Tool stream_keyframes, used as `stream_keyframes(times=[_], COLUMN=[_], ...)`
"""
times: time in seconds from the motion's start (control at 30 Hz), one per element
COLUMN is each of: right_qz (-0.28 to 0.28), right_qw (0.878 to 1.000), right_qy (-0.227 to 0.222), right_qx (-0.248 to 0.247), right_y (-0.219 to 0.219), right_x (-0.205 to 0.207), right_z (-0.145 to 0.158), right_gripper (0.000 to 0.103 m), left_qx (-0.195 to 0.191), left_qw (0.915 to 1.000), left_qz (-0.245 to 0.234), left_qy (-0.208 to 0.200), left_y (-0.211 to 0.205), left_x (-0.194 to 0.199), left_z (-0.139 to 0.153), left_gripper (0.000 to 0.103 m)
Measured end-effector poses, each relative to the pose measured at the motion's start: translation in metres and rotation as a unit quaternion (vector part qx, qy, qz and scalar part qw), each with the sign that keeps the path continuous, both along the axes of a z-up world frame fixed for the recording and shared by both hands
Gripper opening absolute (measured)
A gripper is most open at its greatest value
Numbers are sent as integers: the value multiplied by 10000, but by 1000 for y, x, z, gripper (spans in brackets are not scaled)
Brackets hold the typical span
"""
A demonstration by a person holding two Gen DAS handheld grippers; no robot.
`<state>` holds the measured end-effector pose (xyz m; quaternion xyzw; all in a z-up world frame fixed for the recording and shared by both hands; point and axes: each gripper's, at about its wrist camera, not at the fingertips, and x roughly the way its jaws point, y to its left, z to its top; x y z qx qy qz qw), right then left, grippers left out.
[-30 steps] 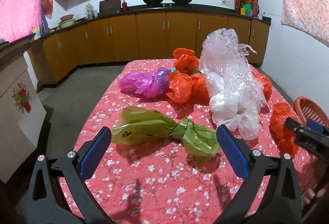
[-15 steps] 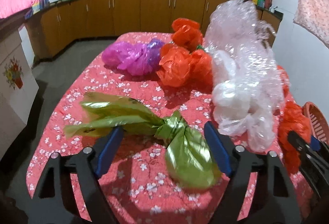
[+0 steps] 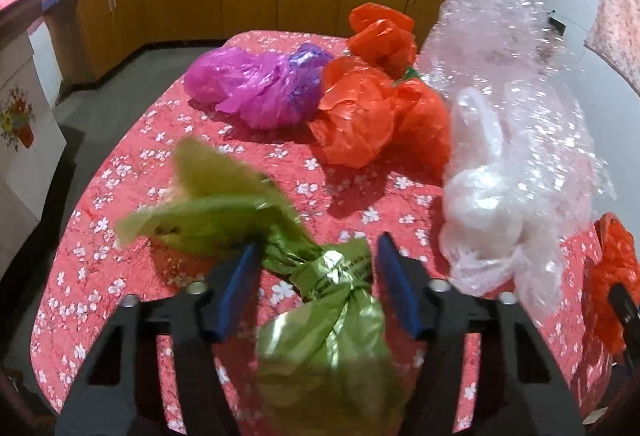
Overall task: Collect trash
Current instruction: 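Grasp the green bag with the left tool while the right tool grasps a red bag, then carry both held bags over the orange basket with both tools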
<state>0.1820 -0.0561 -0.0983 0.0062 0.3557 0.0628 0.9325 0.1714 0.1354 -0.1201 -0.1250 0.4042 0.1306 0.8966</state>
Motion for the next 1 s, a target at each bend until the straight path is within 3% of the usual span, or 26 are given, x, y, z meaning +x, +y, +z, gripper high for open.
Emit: stream_keyframes(times=[0.27, 0.67, 1.0], right_qz=[-104, -301, -769], right_qw=[9997, 9984, 9951], right_qy=[-189, -360, -547], right_qx=[153, 305, 304], right_y=[-5, -23, -71], right_x=[-8, -21, -35], right_z=[13, 23, 36], right_gripper=[45, 45, 45], left_qx=[-76, 139, 131], left_qw=[9992, 9927, 9747], left_qz=[-340, -974, -1853], left_qy=[-205, -703, -1240], left_y=[10, -12, -70], left_x=[-14, -48, -56], left_z=[14, 58, 104], left_gripper=[32, 28, 25])
